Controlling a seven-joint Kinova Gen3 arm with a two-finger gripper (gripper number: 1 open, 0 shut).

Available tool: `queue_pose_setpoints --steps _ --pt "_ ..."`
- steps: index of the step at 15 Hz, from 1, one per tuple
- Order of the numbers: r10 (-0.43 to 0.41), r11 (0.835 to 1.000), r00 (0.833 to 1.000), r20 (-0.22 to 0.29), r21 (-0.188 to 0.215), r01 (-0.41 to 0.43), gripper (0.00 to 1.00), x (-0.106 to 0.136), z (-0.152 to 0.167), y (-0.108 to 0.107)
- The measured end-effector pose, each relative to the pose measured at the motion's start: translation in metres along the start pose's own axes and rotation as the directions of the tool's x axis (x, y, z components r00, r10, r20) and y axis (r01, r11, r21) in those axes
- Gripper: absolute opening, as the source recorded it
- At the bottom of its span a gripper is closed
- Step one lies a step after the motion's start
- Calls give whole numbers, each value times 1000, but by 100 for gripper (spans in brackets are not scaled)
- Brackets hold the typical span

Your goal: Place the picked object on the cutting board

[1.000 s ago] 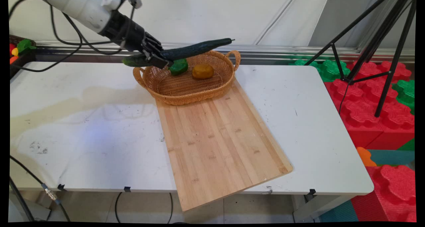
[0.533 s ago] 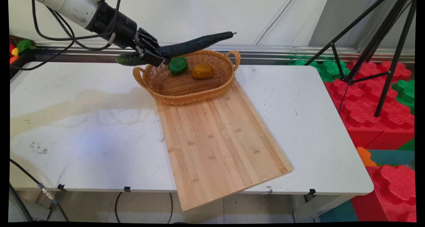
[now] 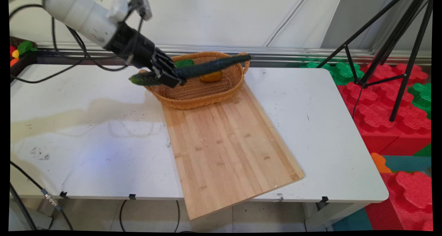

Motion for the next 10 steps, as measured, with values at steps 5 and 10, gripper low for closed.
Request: queue_pose_setpoints --steps 5,10 --pt "-33 999 998 56 -26 34 0 0 50 13" --pt "-56 997 993 108 -51 62 0 -2 93 26"
